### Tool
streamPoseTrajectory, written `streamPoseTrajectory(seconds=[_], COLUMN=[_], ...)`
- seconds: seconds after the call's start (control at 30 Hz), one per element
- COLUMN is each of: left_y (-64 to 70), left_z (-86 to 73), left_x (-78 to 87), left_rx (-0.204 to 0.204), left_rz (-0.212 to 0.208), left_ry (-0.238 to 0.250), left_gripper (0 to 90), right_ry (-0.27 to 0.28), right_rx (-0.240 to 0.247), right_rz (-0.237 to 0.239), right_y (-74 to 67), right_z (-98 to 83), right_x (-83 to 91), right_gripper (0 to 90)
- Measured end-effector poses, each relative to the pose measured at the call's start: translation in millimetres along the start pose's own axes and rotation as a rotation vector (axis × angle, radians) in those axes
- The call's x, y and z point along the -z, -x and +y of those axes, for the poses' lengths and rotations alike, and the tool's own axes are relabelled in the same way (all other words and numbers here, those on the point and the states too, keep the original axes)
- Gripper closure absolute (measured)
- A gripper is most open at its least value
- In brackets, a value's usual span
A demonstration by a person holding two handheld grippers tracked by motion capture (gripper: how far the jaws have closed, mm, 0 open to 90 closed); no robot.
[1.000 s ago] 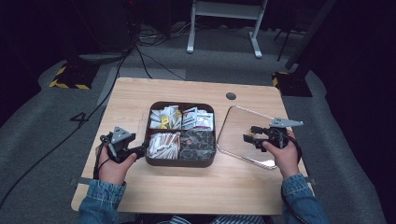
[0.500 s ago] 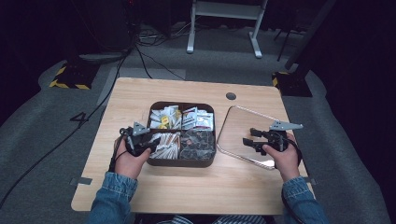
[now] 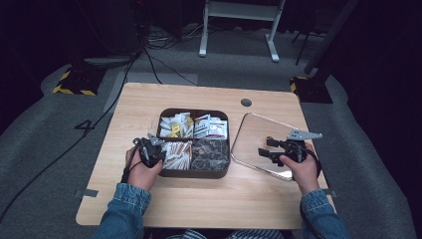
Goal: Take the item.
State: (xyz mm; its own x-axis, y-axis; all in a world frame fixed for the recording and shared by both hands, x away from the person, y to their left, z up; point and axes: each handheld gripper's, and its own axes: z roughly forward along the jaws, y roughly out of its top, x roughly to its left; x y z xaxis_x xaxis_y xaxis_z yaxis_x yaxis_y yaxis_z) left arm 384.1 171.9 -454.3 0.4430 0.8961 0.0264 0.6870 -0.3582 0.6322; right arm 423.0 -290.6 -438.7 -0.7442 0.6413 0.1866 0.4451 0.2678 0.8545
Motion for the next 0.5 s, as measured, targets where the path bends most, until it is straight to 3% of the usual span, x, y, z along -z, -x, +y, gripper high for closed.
streamPoseTrajectory(seconds=[0.23,0.4,0.5], left_y=[-2.8,-6.9,-10.0], left_z=[-1.4,-3.1,-4.0], left_x=[-3.7,-1.7,1.6], left_rx=[0.019,0.044,0.085], left_rz=[-0.037,-0.071,-0.125], left_ry=[-0.015,-0.001,0.028], left_gripper=[88.4,89.7,89.8], right_ry=[0.004,0.005,0.005], right_rx=[-0.005,-0.012,-0.01], right_rz=[-0.001,-0.004,-0.003], right_y=[1.8,3.4,3.3], right_z=[-1.8,-2.9,-2.8], right_x=[2.9,3.9,3.7], right_gripper=[35.9,35.9,35.9])
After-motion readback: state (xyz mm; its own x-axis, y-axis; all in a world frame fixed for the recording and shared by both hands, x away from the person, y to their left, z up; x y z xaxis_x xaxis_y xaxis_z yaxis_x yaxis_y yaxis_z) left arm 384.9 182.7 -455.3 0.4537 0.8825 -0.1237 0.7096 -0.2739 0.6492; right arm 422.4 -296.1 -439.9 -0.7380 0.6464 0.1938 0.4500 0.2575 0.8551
